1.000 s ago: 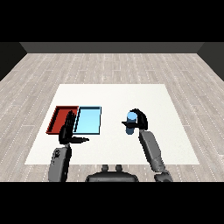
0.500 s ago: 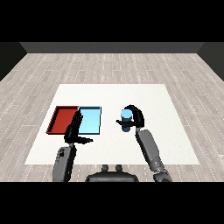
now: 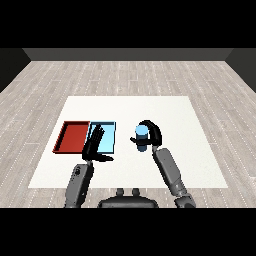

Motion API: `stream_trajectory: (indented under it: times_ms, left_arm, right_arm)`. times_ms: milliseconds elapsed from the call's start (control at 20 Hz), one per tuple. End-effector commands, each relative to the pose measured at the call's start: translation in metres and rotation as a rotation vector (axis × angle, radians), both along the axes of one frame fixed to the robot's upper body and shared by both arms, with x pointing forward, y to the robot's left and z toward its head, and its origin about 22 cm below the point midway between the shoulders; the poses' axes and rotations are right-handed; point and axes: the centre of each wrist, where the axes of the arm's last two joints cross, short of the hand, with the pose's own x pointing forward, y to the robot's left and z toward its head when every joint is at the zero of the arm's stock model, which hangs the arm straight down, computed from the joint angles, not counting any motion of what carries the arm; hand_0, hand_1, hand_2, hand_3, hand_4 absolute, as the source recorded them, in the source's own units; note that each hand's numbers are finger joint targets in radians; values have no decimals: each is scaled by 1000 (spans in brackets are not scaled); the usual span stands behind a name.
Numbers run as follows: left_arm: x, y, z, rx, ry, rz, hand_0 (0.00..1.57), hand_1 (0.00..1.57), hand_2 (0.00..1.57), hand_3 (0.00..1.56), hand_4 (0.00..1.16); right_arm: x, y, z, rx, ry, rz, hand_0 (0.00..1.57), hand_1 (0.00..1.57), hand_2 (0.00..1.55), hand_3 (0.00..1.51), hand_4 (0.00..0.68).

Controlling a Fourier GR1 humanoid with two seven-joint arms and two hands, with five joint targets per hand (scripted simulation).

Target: Pick the blue can and put it in the blue box

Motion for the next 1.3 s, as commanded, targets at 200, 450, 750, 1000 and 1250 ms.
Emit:
stream_trajectory:
  times_ms: [200, 450, 750, 1000, 1250]
  left_arm:
    - [23, -35, -1, 57, 74, -30, 0, 0, 0, 0, 0]
    - [17, -48, -10, 61, 70, -50, 0, 0, 0, 0, 0]
    - [13, -79, -36, 144, 54, -70, 0, 0, 0, 0, 0]
    - [29, -89, -15, 118, 104, -78, 0, 0, 0, 0, 0]
    - [14, -85, -33, 100, 116, -71, 0, 0, 0, 0, 0]
  right_arm:
    - [9, -1, 16, 3, -6, 34, 1452, 1452, 1463, 1431, 614]
    - [4, 15, 0, -12, -29, 36, 1443, 1443, 1455, 1435, 612]
    - [4, 28, 8, -7, -49, 87, 1433, 1433, 1455, 1424, 617]
    - [-8, 34, 19, -15, -40, 116, 1427, 1427, 1459, 1428, 614]
    - [-1, 38, 34, -16, -56, 137, 1432, 1432, 1462, 1423, 614]
